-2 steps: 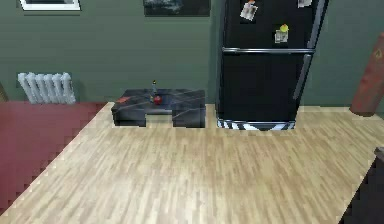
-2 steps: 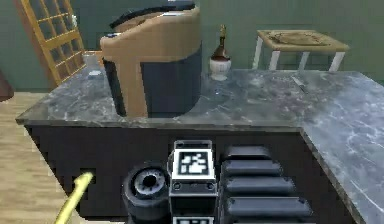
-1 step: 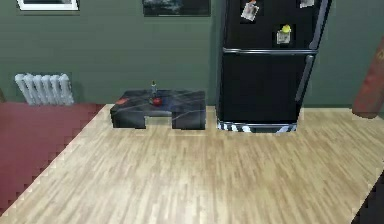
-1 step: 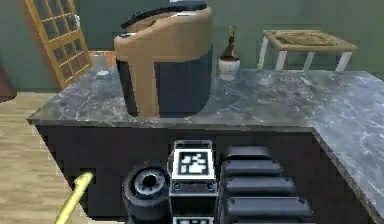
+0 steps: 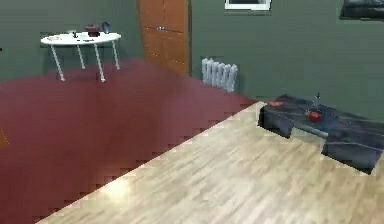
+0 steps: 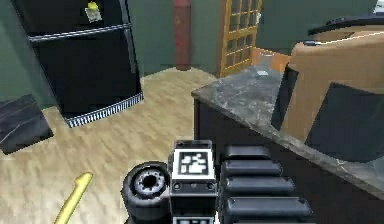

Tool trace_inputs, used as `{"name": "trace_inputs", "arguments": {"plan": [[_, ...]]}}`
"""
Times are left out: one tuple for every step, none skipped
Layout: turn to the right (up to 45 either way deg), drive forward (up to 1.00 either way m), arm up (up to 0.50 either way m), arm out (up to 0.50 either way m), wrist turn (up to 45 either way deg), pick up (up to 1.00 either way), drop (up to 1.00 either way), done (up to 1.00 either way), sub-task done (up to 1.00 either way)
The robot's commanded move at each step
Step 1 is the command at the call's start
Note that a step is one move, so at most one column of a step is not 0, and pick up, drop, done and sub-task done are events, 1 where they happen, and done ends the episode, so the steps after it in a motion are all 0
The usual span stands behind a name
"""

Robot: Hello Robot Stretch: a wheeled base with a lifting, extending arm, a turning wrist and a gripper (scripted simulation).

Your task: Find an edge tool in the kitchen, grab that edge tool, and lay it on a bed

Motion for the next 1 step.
{"name": "trace_inputs", "arguments": {"plan": [[-33.0, 0.00, 0.00, 0.00, 0.0, 0.00, 0.00, 0.00, 0.00]]}}
